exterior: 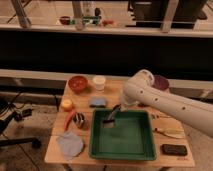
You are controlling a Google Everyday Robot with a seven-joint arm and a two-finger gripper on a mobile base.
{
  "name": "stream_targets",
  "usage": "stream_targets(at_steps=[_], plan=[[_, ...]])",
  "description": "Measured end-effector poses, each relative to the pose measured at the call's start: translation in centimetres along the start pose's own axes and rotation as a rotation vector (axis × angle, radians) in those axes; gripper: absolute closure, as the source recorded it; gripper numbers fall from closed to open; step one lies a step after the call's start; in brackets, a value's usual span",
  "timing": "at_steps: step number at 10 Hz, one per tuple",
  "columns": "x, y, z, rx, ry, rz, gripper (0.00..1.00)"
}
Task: Wipe tray with brush
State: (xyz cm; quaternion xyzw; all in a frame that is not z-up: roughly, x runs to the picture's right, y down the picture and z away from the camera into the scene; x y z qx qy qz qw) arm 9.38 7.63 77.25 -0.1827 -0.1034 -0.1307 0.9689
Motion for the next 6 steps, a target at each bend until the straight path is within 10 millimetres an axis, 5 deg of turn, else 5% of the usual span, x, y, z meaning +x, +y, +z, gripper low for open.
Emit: stream_targets(at_steps=[6], plan=[[-1.1, -0.2, -0.4, -0.003, -0.051, -0.016, 1.00]])
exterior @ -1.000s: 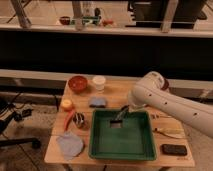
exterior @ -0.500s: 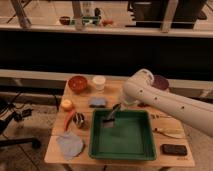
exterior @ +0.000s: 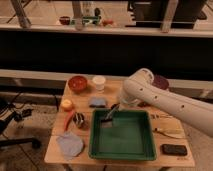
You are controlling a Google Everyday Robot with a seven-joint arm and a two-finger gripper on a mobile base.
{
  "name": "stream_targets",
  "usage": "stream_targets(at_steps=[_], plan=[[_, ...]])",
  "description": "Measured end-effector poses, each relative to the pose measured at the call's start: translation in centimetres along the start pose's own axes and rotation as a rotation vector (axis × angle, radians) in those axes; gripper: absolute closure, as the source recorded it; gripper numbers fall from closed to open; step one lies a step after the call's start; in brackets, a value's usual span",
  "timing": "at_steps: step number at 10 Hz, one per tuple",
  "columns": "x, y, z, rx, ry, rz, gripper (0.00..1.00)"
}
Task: Wipe tray with brush
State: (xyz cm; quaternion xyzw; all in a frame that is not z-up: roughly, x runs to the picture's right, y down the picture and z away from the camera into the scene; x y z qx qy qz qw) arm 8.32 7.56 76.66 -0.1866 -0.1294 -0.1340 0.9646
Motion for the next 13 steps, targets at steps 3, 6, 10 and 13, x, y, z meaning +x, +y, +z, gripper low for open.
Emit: stream_targets(at_steps=[3, 6, 10, 13], plan=[[0.6, 1.8, -1.1, -0.027, -0.003, 0.001, 1.00], [1.5, 3.7, -1.7, -0.058, -0.004, 0.007, 1.00], [1.4, 3.7, -1.6, -0.058, -0.005, 0.006, 1.00], [1.3, 3.6, -1.6, -0.058, -0.006, 0.004, 1.00]])
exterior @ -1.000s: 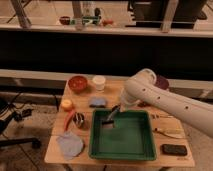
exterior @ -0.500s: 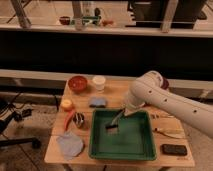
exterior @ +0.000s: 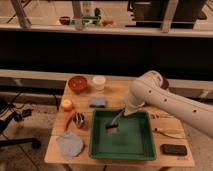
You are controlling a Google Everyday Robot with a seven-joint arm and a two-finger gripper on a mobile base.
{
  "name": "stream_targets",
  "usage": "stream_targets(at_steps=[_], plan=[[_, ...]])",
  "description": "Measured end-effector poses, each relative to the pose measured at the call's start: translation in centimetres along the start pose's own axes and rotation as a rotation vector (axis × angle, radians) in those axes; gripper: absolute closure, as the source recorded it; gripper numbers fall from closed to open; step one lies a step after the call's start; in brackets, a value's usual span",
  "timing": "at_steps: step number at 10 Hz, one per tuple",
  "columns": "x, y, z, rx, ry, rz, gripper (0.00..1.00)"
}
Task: Wipe tray with brush
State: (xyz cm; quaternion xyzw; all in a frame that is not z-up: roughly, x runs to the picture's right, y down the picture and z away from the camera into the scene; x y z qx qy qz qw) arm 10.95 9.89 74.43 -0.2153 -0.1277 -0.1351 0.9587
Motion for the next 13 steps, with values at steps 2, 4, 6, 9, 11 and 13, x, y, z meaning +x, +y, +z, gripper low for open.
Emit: stream_targets(at_steps=[2, 4, 6, 9, 11, 13], plan=[[0.0, 0.0, 0.0, 0.000, 0.000, 0.000, 1.00], [0.0, 0.0, 0.0, 0.000, 0.000, 0.001, 1.00], [0.0, 0.0, 0.0, 0.000, 0.000, 0.001, 1.00], [-1.0, 0.6, 0.6, 0.040, 0.003, -0.014, 1.00], [-4.0, 0.9, 1.6, 0.078, -0.014, -0.059, 1.00], [-6.0, 1.6, 1.7, 0.110, -0.034, -0.102, 1.00]])
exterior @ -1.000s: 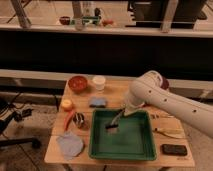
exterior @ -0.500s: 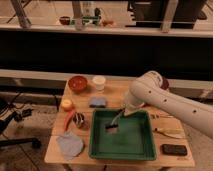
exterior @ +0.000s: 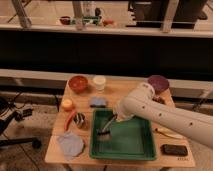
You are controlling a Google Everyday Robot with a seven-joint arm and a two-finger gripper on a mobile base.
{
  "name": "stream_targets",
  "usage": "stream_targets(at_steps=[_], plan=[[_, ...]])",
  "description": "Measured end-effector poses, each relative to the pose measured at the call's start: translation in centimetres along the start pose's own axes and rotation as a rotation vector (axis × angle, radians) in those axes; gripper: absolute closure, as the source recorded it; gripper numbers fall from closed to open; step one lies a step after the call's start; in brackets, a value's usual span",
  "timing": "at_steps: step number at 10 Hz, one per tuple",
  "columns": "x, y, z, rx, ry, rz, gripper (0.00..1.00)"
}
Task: Wipe tray with brush
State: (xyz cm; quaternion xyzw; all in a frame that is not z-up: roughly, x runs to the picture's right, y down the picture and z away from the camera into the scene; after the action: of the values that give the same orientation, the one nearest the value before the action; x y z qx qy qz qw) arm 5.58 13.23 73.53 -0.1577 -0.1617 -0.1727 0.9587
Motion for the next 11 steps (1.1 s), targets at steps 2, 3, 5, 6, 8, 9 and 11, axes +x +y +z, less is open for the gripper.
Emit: stream_targets(at_steps=[2, 3, 5, 6, 8, 9, 11], plan=[[-1.7, 0.8, 0.1, 0.023, -0.022, -0.045, 1.00], [-2.3, 1.2, 0.1, 0.036, -0.028, -0.066, 1.00], [-2.8, 2.0, 0.5, 0.053, -0.039, -0.101, 1.00], [-2.8, 2.1, 0.6, 0.057, -0.038, -0.110, 1.00], [-2.3, 2.7, 1.7, 0.052, -0.028, -0.122, 1.00], [-2.1, 2.7, 2.0, 0.050, -0.023, -0.122, 1.00], [-1.0, 2.0, 2.6, 0.048, -0.007, -0.112, 1.00]])
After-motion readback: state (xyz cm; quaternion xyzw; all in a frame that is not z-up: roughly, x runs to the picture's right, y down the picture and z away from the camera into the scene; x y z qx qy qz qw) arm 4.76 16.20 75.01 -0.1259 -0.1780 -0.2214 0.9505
